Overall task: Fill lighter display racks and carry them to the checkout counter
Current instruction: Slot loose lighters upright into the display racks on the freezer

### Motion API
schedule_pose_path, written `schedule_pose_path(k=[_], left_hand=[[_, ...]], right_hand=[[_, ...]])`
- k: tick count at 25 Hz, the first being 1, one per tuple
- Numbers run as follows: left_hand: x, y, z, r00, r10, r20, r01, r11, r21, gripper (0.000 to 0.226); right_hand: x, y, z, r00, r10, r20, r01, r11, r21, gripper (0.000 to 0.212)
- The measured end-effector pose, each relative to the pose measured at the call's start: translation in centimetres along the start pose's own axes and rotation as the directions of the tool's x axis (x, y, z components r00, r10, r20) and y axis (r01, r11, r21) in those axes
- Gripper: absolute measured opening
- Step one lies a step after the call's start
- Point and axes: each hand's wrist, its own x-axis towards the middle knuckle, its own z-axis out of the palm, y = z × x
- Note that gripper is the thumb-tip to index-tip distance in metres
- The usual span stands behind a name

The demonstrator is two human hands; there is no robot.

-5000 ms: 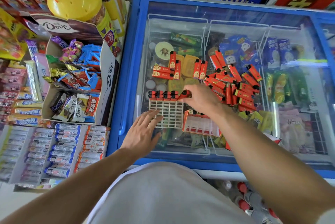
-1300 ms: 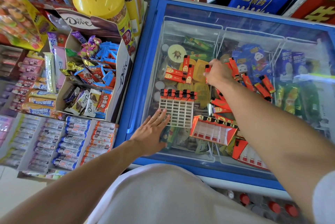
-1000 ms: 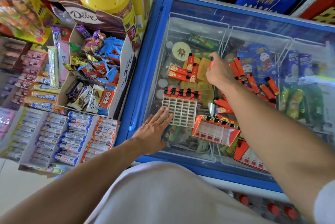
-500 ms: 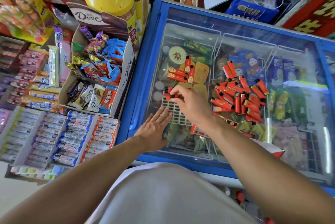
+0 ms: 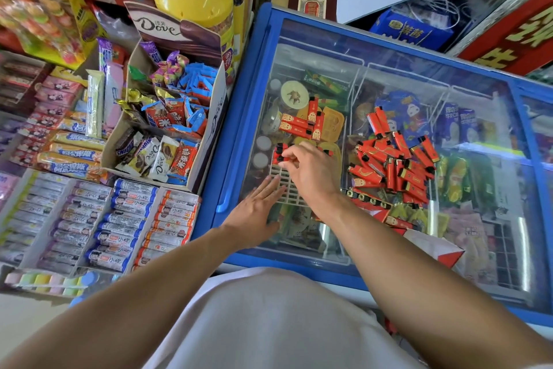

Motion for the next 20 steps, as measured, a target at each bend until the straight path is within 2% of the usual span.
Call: schedule_pose_path(k=[2,4,6,7,10,13,17,20], left_hand=[[-0.9,0.1,0.0,0.989,0.009,-0.150,-0.029,0.991,-0.127,0.063],[-1.5,0.8,-0.4,0.942,-0.007,-0.337,-0.049,0.987,-0.156,0.056],[-1.3,1.4,-0.8,0.884,0.031,-0.467,-0.096,0.988,-0.117,0.065],[-0.8,1.7,-1.0,0.873,0.060,-0.485,-0.110,0.991,-0.077,0.074],[0.7,2.4,-1.9,0.915,0.075,-0.397,-0.058,0.997,0.055,0.096],[1.3,2.9,-2.5,0.970,0.009,-0.242,0.047,0.973,0.225,0.103],[1.2,2.9,-2.8,0.985,-0.033,-0.167,0.081,0.954,0.288,0.101],[0.9,2.9,-3.2,0.988,-0.047,-0.148,0.089,0.951,0.297,0.092]], right_hand=[[-0.1,0.0,-0.6,0.999,-0.006,-0.039,0.007,0.999,0.041,0.026],[0.7,0.5,-1.3,0.995,0.050,-0.086,-0.041,0.994,0.101,0.021],[2.8,1.7,-1.8,0.991,0.106,-0.076,-0.100,0.992,0.082,0.018],[4.2,2.4,-1.9,0.991,0.127,-0.032,-0.126,0.991,0.050,0.019],[8.1,4.0,-1.2,0.973,0.184,0.140,-0.184,0.983,-0.018,0.025],[10.8,4.7,0.2,0.937,0.185,0.297,-0.168,0.982,-0.084,0.029],[12.7,5.5,2.0,0.919,0.224,0.325,-0.135,0.952,-0.274,0.017],[13.1,5.5,2.7,0.895,0.247,0.371,-0.116,0.932,-0.342,0.016]])
